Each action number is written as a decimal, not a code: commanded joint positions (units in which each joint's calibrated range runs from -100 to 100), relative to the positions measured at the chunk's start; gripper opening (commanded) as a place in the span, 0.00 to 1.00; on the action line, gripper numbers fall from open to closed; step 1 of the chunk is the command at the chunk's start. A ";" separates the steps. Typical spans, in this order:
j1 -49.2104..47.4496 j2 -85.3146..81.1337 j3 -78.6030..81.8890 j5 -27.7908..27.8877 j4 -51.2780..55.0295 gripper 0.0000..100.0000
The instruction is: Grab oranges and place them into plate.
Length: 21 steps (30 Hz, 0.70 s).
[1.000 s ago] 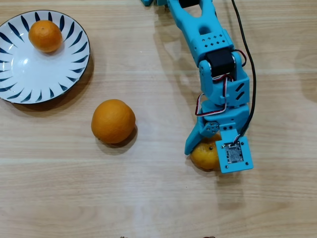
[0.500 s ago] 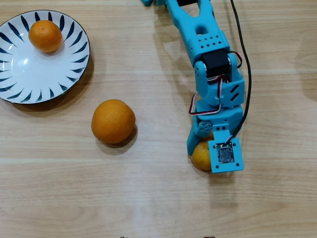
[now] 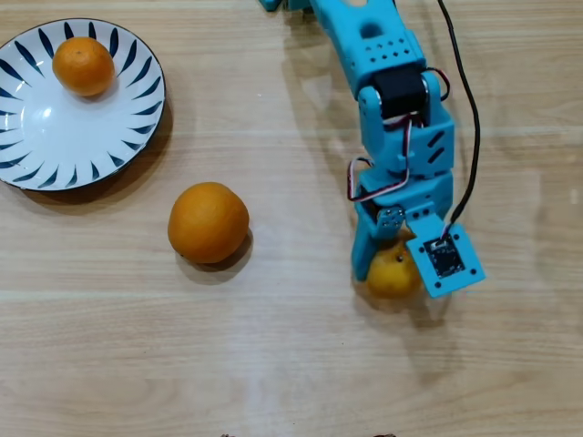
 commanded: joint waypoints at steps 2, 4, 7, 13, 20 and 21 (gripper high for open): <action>6.90 -24.61 12.36 9.93 -1.55 0.19; 10.45 -32.13 20.51 12.91 -1.63 0.19; 16.98 -42.36 32.37 17.09 -1.72 0.19; 32.79 -56.81 51.02 23.68 -1.72 0.19; 48.68 -61.72 63.42 27.65 -1.80 0.19; 50.05 -61.72 64.42 28.12 -1.89 0.19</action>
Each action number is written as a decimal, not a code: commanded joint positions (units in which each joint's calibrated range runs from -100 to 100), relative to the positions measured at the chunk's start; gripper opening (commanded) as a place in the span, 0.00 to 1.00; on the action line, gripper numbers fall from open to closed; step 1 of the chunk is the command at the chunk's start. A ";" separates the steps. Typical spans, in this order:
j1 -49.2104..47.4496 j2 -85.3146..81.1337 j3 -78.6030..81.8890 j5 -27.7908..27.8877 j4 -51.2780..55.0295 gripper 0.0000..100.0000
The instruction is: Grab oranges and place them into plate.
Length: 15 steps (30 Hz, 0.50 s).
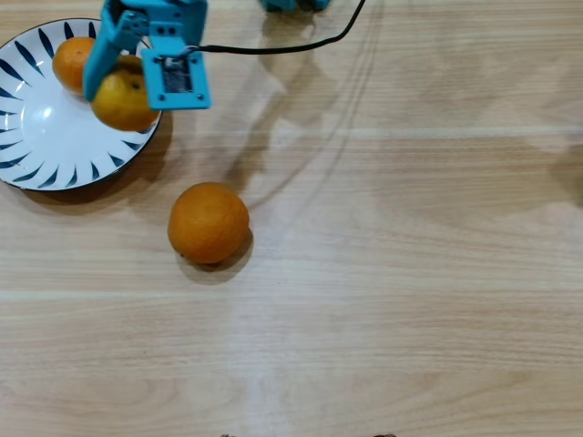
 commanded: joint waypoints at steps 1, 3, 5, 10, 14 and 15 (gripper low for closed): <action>5.33 -3.82 2.20 1.78 -2.41 0.19; 6.94 -3.82 5.46 1.99 -4.30 0.19; 7.75 -3.65 9.72 1.99 -6.96 0.19; 7.51 0.06 20.86 1.52 -17.79 0.19; 6.94 2.35 24.84 1.47 -23.12 0.19; 6.86 2.52 25.11 1.47 -23.20 0.19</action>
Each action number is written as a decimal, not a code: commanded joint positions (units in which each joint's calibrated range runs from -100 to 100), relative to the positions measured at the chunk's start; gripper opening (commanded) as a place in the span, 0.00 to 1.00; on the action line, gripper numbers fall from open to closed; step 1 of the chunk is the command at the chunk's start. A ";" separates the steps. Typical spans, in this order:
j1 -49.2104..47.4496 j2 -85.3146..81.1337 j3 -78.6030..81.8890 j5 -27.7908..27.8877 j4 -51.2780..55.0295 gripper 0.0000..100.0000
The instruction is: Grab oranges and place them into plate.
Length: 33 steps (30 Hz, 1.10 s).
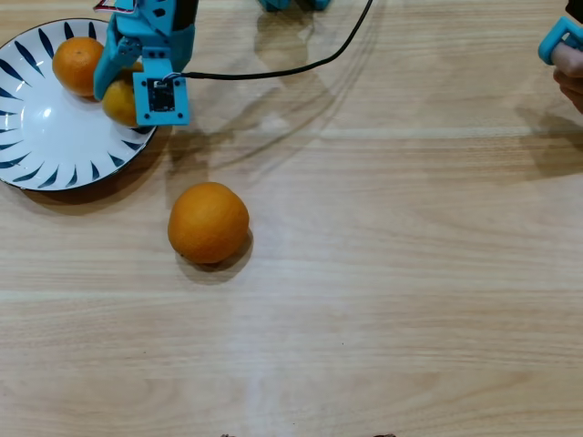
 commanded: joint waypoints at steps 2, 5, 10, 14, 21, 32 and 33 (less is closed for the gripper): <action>-0.40 0.06 0.23 -0.73 -2.53 0.19; -0.08 -0.02 0.32 -2.24 -2.10 0.26; -1.45 -0.70 -1.40 -2.24 -1.93 0.37; -2.66 -3.83 -1.94 -2.29 -0.99 0.37; -9.11 -6.87 -16.61 -6.42 15.26 0.37; -28.23 -3.15 -38.79 -17.51 31.24 0.05; -29.44 -2.39 -39.24 -18.18 31.24 0.02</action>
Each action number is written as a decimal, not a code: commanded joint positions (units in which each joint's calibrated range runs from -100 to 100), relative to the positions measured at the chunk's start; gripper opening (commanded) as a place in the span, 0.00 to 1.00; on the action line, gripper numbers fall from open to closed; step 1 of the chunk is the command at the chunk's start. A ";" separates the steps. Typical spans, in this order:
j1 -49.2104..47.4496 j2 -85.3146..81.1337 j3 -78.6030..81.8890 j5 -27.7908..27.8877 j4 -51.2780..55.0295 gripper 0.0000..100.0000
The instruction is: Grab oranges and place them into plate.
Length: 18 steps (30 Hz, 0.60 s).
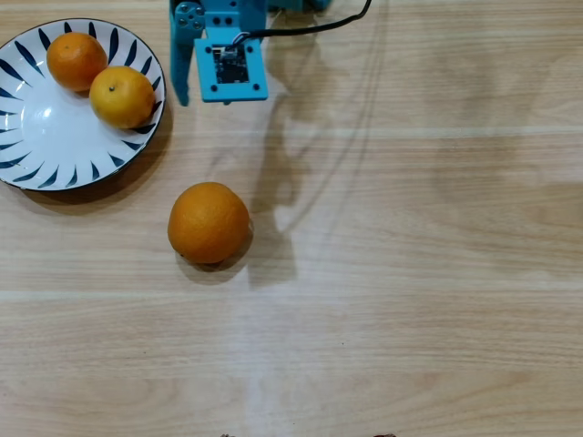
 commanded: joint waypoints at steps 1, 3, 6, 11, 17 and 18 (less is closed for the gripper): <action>-4.31 1.67 -5.08 -2.59 0.32 0.02; -6.64 3.36 -5.71 -4.31 -0.19 0.02; -8.66 5.98 -6.08 -5.67 -0.54 0.02; -8.82 13.08 -10.42 -6.14 -3.29 0.07; -8.26 23.23 -19.39 -6.20 -3.37 0.37; -8.26 24.92 -20.74 -6.20 -3.37 0.38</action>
